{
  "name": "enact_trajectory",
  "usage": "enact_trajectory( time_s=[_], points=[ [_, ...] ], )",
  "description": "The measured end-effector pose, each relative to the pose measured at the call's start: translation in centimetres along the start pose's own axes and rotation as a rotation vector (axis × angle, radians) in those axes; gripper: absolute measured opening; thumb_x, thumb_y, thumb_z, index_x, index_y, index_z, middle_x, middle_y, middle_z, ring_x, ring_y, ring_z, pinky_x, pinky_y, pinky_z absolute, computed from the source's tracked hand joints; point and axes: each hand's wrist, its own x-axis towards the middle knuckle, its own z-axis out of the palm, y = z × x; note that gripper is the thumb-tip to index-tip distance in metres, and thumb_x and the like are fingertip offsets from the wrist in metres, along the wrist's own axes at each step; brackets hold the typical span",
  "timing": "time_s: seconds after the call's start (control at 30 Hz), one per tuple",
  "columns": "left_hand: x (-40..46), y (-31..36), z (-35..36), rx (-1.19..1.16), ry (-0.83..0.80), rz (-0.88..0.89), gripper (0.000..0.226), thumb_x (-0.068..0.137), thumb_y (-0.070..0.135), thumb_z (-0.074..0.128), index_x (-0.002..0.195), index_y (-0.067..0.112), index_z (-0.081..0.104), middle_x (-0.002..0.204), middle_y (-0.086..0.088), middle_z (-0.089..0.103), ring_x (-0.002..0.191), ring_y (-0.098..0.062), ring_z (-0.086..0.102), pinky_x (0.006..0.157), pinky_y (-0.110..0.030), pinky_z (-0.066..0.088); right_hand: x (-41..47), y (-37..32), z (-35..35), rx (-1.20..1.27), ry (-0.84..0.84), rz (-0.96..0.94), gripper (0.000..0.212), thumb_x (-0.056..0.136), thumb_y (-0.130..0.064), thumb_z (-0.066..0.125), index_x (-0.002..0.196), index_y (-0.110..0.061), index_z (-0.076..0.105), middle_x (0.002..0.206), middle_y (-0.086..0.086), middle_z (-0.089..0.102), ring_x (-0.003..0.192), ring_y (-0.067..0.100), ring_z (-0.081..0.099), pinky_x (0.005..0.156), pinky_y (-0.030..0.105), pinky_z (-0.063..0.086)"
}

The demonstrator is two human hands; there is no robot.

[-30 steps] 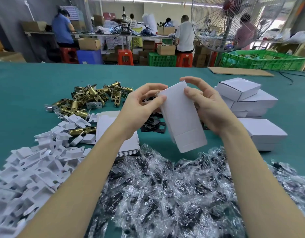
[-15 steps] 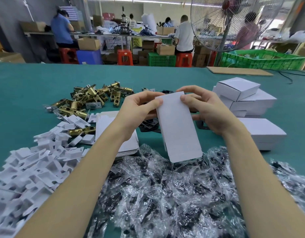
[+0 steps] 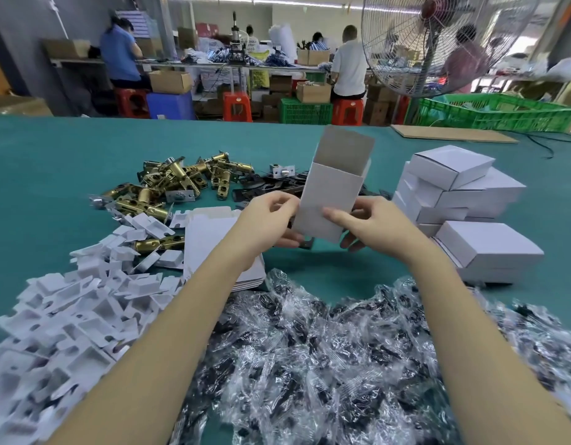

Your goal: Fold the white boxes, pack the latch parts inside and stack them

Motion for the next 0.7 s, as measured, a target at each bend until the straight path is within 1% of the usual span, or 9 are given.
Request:
enact_trajectory(
  time_s=[0.1, 0.17, 0.23, 0.3, 0.37, 0.43, 0.47, 0.6, 0.7],
  points=[
    [0.1, 0.0, -0.6, 0.118, -0.031, 0.07, 0.014, 0.104, 0.021, 0.055, 0.112, 0.027, 0.066, 0.108, 0.001, 0.069, 0.061, -0.009, 0.07, 0.059, -0.022, 0.058, 0.0, 0.5, -0.3, -0.066, -0.076, 0.038, 0.023, 0.088, -0.056, 0.07, 0.099, -0.035, 0.071, 0.09, -0.011, 0.078, 0.067, 0.018, 0.076, 0.06, 0.033, 0.062],
    [-0.1, 0.1, -0.8, 0.082, -0.101, 0.085, 0.015, 0.103, 0.025, 0.059, 0.116, 0.031, 0.062, 0.109, -0.001, 0.069, 0.063, -0.011, 0.07, 0.06, -0.023, 0.058, 0.1, 0.6, -0.2, -0.072, -0.145, 0.04, 0.017, 0.091, -0.051, 0.069, 0.099, -0.036, 0.069, 0.09, -0.012, 0.077, 0.067, 0.015, 0.074, 0.057, 0.03, 0.06],
    [-0.1, -0.1, -0.9, 0.177, -0.128, 0.116, 0.018, 0.101, 0.029, 0.061, 0.119, 0.034, 0.06, 0.105, -0.002, 0.071, 0.064, -0.011, 0.07, 0.063, -0.025, 0.059, 0.1, 0.9, 0.4, -0.079, -0.195, 0.056, 0.013, 0.093, -0.043, 0.07, 0.104, -0.037, 0.066, 0.09, -0.007, 0.076, 0.065, 0.014, 0.073, 0.053, 0.026, 0.056],
    [-0.1, -0.6, -1.0, 0.316, -0.108, 0.142, 0.023, 0.1, 0.027, 0.062, 0.123, 0.03, 0.059, 0.104, 0.0, 0.071, 0.067, -0.014, 0.073, 0.067, -0.031, 0.063, 0.0, 1.2, 1.2, -0.128, -0.215, 0.077, 0.027, 0.091, -0.039, 0.074, 0.115, -0.035, 0.063, 0.093, -0.005, 0.074, 0.065, 0.012, 0.072, 0.053, 0.023, 0.054],
    [-0.1, -1.1, -1.0, 0.385, -0.088, 0.148, 0.027, 0.099, 0.025, 0.062, 0.125, 0.027, 0.057, 0.104, 0.003, 0.07, 0.068, -0.014, 0.075, 0.071, -0.035, 0.065, -0.1, 1.7, 2.2, -0.209, -0.171, 0.061, 0.042, 0.088, -0.041, 0.076, 0.126, -0.034, 0.059, 0.103, -0.006, 0.072, 0.073, 0.011, 0.072, 0.062, 0.026, 0.055],
    [0.0, -1.2, -1.1, 0.408, -0.055, 0.17, 0.026, 0.097, 0.027, 0.065, 0.121, 0.031, 0.055, 0.102, 0.009, 0.069, 0.068, -0.012, 0.075, 0.073, -0.036, 0.064, -0.1, 2.4, 2.7, -0.238, -0.097, 0.029, 0.047, 0.087, -0.046, 0.076, 0.13, -0.037, 0.058, 0.11, -0.008, 0.07, 0.09, 0.011, 0.069, 0.077, 0.028, 0.054],
    [0.0, -1.1, -1.2, 0.414, -0.037, 0.182, 0.026, 0.095, 0.029, 0.067, 0.118, 0.033, 0.055, 0.102, 0.012, 0.068, 0.068, -0.011, 0.074, 0.074, -0.037, 0.064, -0.1, 2.6, 2.8, -0.216, -0.076, 0.03, 0.047, 0.087, -0.047, 0.076, 0.129, -0.039, 0.058, 0.109, -0.01, 0.07, 0.094, 0.01, 0.068, 0.08, 0.027, 0.053],
    [0.0, -1.0, -1.2, 0.466, -0.012, 0.199, 0.026, 0.093, 0.035, 0.07, 0.114, 0.037, 0.055, 0.106, 0.015, 0.067, 0.086, -0.015, 0.07, 0.082, -0.043, 0.06, -0.3, 3.1, 2.7, -0.145, -0.07, 0.039, 0.045, 0.083, -0.047, 0.08, 0.124, -0.044, 0.06, 0.104, -0.013, 0.069, 0.086, 0.01, 0.071, 0.068, 0.016, 0.051],
    [-0.2, -0.7, -1.5, 0.511, -0.036, 0.201, 0.031, 0.09, 0.035, 0.074, 0.117, 0.033, 0.057, 0.108, 0.017, 0.066, 0.09, -0.006, 0.066, 0.078, -0.03, 0.055, -0.4, 3.1, 2.7, -0.123, -0.06, 0.041, 0.044, 0.082, -0.047, 0.081, 0.121, -0.045, 0.062, 0.102, -0.014, 0.07, 0.085, 0.009, 0.072, 0.061, 0.008, 0.048]
  ],
)
